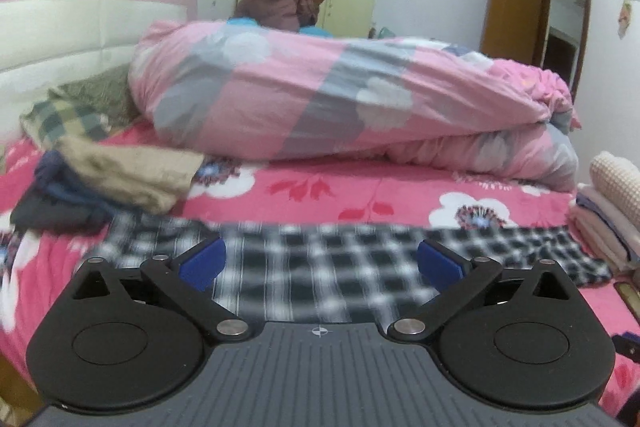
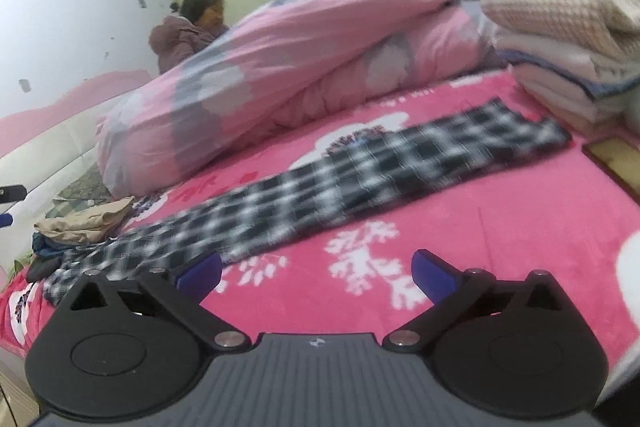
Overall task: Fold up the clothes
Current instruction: 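Release the plaid shirt with both grippers and lift them away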
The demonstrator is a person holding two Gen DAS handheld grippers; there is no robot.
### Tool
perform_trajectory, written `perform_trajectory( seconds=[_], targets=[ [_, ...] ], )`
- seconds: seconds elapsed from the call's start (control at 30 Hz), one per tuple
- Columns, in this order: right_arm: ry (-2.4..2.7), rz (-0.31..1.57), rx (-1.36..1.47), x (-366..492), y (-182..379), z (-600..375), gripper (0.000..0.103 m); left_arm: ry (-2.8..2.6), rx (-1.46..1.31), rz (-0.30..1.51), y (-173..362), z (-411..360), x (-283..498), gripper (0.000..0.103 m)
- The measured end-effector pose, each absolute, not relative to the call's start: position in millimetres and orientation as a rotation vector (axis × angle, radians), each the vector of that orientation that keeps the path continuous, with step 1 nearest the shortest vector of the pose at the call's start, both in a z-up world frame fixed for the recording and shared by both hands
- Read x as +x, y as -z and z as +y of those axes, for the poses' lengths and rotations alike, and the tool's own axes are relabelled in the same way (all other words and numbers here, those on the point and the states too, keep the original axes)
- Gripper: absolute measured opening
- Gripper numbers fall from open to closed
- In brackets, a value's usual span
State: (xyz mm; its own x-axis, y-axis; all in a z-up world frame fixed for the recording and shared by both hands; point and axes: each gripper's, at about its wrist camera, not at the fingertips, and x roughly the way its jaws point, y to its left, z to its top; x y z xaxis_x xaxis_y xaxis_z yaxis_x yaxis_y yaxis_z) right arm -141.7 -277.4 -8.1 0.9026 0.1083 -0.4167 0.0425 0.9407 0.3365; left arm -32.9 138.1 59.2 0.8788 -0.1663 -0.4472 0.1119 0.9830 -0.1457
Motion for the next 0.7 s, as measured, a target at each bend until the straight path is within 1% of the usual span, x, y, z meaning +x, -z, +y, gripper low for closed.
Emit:
perform_trajectory(
  seconds=[0.3,0.4,0.7],
  targets=[
    [0.031,0.458,0.246,-167.9,12.9,-235.4,0.103,0.188,-0.178,0.517,-25.4,141.7,-65.9,0.103],
    [0.074,0.453,0.262,-174.1,13.1,-233.5,0.103,0.199,-0.195,0.525,-17.7,140.9,-73.6,0.103],
    [0.23,0.454,0.257,-181.9,18.2,-237.0,0.103,0.236,-0.134,0.552,-4.6,119.3,-91.8,0.103]
  ],
)
